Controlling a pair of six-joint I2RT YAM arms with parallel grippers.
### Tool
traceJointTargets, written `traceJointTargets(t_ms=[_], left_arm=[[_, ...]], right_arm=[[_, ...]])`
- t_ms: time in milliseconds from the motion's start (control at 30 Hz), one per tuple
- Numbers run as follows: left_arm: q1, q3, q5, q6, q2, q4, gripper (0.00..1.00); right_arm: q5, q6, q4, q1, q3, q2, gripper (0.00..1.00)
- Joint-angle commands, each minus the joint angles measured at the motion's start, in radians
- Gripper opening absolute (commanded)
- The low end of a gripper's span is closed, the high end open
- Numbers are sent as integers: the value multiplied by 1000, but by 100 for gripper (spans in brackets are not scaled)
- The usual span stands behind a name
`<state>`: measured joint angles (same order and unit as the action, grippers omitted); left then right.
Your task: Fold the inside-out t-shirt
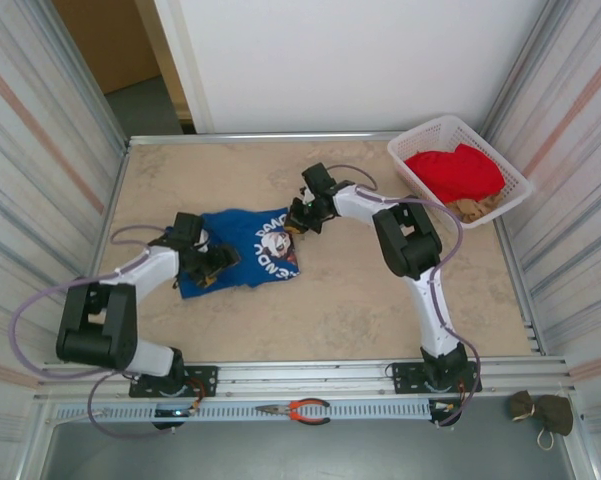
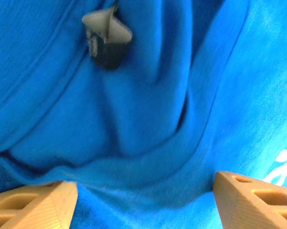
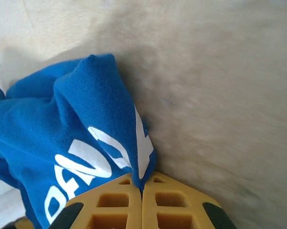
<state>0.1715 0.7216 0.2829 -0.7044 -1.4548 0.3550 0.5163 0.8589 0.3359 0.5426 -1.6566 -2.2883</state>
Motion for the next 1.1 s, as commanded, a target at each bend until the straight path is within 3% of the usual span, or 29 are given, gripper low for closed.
traceJointTargets(t_ms=[0, 233, 367, 467, 567, 600, 667, 767, 867, 1067], left_arm=[[0, 96, 13, 54, -131, -36, 75], [69, 459, 145, 162, -439, -2, 75], [134, 707, 199, 235, -608, 71, 75], [164, 855, 221, 267, -706, 116, 75], [171, 945, 242, 286, -749, 156, 75], [170, 955, 248, 290, -745, 165, 74], [161, 938, 251, 298, -694, 166, 75], [134, 856, 230, 310, -563, 146, 76], [95, 786, 203, 325, -472, 138, 77], [70, 798, 200, 392, -493, 172, 78]], right_arm=[[-79, 49, -41, -45, 159, 133, 0], [-255, 91, -71, -64, 599, 484, 0], [-399, 206, -63, 29, 835, 678, 0], [-482, 333, -56, 154, 930, 765, 0], [-513, 376, -4, 256, 920, 794, 46], [-512, 353, 23, 269, 902, 804, 53], [-510, 252, 112, 272, 846, 849, 55], [-487, 77, 215, 215, 764, 932, 58], [-428, -96, 266, 73, 671, 950, 63], [-177, -318, 209, -196, 507, 780, 77]])
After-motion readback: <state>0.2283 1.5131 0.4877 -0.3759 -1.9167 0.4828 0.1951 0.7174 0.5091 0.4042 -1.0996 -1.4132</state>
